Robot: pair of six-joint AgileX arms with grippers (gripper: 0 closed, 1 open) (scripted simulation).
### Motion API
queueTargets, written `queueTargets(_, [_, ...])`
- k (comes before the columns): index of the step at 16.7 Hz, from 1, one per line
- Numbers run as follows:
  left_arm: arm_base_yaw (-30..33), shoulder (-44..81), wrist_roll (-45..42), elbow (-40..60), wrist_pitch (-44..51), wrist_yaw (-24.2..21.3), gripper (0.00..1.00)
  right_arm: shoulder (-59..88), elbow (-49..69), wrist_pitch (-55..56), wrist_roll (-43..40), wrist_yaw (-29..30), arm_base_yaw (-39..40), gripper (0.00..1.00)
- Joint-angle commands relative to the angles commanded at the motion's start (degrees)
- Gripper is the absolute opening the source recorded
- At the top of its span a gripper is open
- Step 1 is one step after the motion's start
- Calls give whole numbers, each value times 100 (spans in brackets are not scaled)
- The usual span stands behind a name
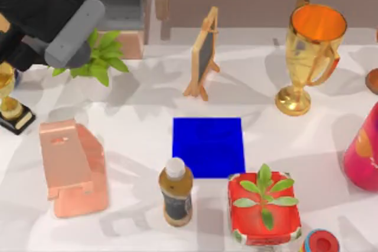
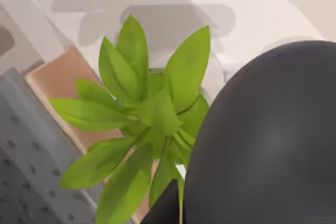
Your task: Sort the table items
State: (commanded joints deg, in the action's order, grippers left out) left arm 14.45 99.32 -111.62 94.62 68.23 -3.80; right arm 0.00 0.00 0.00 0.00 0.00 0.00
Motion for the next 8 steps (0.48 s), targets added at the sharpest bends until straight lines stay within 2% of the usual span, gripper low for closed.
queueTargets(4, [1164, 1198, -1316, 692, 17, 56, 0, 0, 0, 0, 0, 0, 0, 100])
queueTargets(8, [2114, 2398, -2202, 1134, -11, 165, 0, 0, 0, 0, 0, 0, 0, 100])
